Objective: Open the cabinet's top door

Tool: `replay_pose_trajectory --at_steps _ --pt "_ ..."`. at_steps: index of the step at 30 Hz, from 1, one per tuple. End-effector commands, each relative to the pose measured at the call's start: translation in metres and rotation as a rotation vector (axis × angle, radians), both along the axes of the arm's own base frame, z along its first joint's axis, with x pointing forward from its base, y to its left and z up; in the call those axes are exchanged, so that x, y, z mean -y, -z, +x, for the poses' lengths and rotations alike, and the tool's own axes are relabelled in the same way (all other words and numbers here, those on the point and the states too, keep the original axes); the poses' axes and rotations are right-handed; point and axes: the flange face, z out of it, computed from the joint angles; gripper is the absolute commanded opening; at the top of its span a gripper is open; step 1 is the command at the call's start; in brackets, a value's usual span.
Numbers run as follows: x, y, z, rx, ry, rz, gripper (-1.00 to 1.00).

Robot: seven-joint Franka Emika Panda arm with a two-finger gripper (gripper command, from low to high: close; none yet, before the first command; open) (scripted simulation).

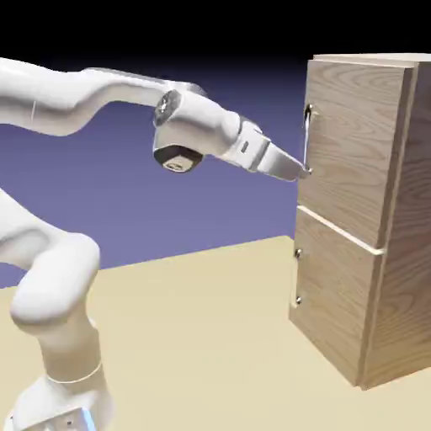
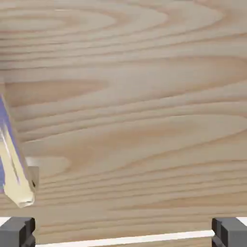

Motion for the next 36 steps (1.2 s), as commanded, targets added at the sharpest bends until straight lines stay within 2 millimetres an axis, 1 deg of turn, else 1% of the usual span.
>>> replay_pose_trajectory --at_steps 1,10,20,26,32,34,36 --pt "-0.001 -0.001 -0.001 0.013 0.000 0.000 0.00" --pt "-0.019 -0.007 -0.002 0.136 0.001 -0.007 0.00" --pt "-0.048 0.001 0.008 0.272 0.003 -0.033 0.00" --pt "-0.068 0.012 0.020 0.350 0.011 -0.056 0.00" --pt "-0.088 0.029 0.035 0.422 0.026 -0.084 0.00" --pt "-0.089 0.030 0.036 0.426 0.027 -0.085 0.00" --pt "-0.088 0.030 0.056 0.425 0.027 -0.088 0.00"
